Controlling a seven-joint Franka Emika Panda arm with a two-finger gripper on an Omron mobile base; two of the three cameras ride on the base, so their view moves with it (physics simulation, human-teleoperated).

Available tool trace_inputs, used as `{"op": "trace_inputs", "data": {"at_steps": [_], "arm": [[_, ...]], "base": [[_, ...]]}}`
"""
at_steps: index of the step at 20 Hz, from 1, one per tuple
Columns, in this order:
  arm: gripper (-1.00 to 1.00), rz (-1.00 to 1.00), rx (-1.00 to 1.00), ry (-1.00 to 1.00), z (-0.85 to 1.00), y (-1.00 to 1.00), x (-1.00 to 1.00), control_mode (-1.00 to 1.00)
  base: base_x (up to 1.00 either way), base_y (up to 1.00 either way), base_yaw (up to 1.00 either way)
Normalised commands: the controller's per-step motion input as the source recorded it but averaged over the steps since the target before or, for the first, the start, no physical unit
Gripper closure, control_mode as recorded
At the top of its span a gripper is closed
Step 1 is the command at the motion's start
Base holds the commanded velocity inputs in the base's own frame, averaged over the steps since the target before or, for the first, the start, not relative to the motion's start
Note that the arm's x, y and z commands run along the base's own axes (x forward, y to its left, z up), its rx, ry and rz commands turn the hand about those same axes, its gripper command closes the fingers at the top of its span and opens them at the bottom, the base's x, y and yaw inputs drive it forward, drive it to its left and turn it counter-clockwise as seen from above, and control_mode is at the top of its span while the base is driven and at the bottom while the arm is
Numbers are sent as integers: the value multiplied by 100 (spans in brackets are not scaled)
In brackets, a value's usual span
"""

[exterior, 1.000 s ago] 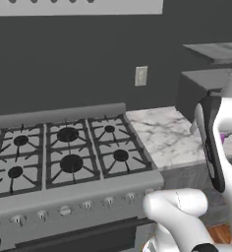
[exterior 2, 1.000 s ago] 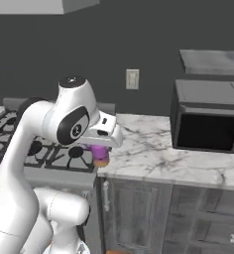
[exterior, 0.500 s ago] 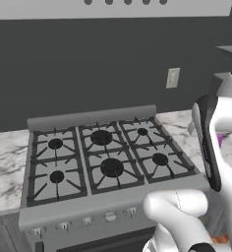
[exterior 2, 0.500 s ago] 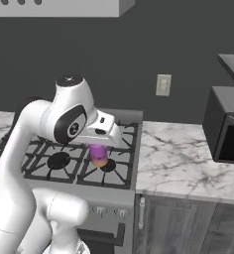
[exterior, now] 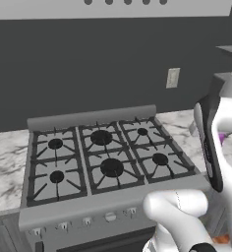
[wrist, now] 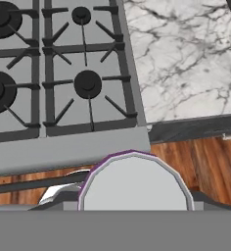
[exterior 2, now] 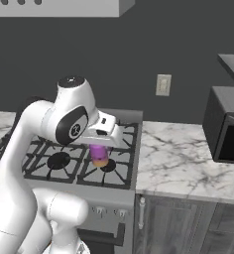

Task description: Four empty soda cans are scattered around the kitchen. Gather all the cans and cluster them next to the stove for recycling.

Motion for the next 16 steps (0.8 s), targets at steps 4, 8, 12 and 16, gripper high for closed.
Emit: {"op": "trace_inputs", "data": {"at_steps": [4, 8, 12, 16], "arm": [[100, 0, 0, 6, 0, -12, 67, -100], [100, 0, 1, 9, -1, -35, 100, -100], [100, 0, 3, 9, -7, -53, 100, -100], [100, 0, 7, 9, -25, -45, 100, -100]], "base": [[0, 0, 0], [0, 0, 0], [0, 0, 0], [0, 0, 0]]}}
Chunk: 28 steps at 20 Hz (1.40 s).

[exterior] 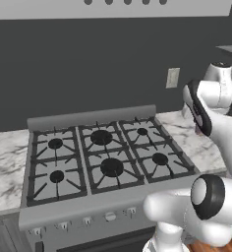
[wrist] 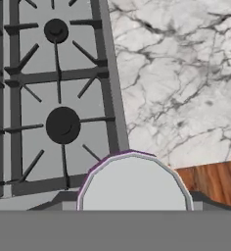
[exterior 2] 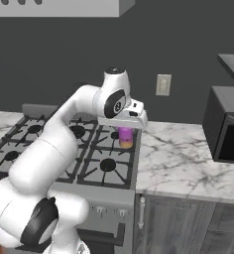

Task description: Four empty soda cans are scattered around the kitchen. Gather all the cans and cluster them next to the stove for recycling.

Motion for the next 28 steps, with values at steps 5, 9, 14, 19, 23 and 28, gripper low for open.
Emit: {"op": "trace_inputs", "data": {"at_steps": [5, 9, 14, 19, 23, 28], "arm": [[100, 0, 8, 7, -34, -25, 100, -100], [100, -1, 5, 8, -39, -2, 100, -100], [100, 0, 1, 3, -44, -11, 100, -100], [100, -1, 1, 0, -45, -31, 99, -100], [100, 0, 2, 0, -40, -34, 61, -100], [100, 0, 1, 0, -49, -32, 54, -100]], "base": [[0, 0, 0], [0, 0, 0], [0, 0, 0], [0, 0, 0], [0, 0, 0], [0, 0, 0]]}}
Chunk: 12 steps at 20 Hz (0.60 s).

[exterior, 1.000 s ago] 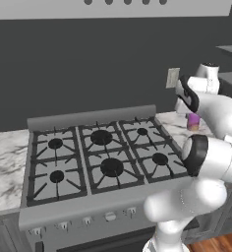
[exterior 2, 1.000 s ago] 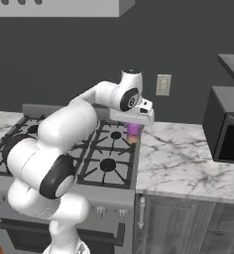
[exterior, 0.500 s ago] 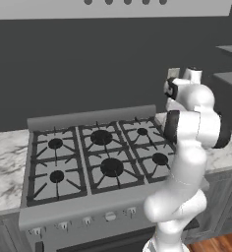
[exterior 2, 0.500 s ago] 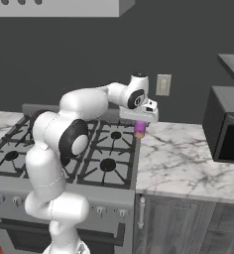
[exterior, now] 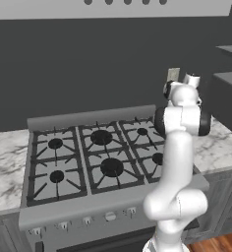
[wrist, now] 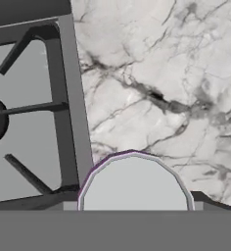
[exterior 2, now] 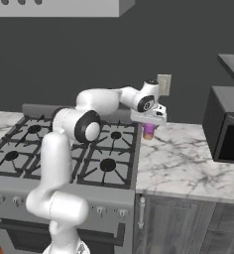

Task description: Four empty soda cans are scattered around the kitchen. Gather all the cans and cluster them next to the stove for recycling.

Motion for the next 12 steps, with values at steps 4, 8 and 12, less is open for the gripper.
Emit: {"op": "trace_inputs", "data": {"at_steps": [4, 8, 12], "arm": [[100, 0, 0, 0, -64, -6, 48, -100], [100, 0, 0, 1, -44, 0, 40, -100], [100, 0, 0, 0, -31, 0, 39, -100]], "base": [[0, 0, 0], [0, 0, 0], [0, 0, 0]]}}
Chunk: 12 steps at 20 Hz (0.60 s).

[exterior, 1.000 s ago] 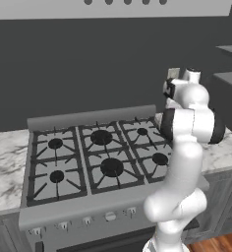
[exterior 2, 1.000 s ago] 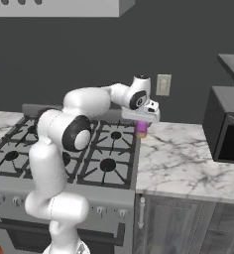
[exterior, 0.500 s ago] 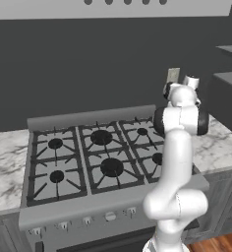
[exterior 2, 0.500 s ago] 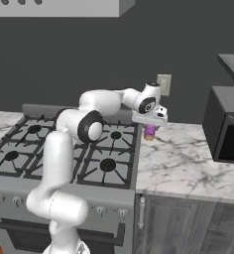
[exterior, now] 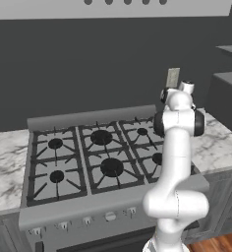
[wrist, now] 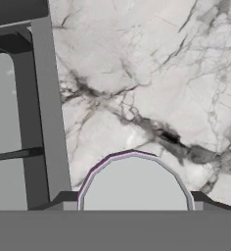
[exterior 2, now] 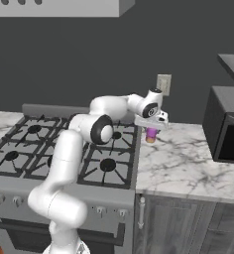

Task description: Four empty soda cans are scattered around the kitchen. Gather all the cans and cluster them next to the stove for recycling.

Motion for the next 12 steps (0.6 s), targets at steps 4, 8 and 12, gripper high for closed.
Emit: {"op": "trace_inputs", "data": {"at_steps": [4, 8, 12], "arm": [[100, 0, 0, 0, -25, 0, 22, -100], [100, 0, 0, 0, -31, 0, 14, -100], [100, 0, 0, 0, -19, 0, 1, -100]], "base": [[0, 0, 0], [0, 0, 0], [0, 0, 0]]}}
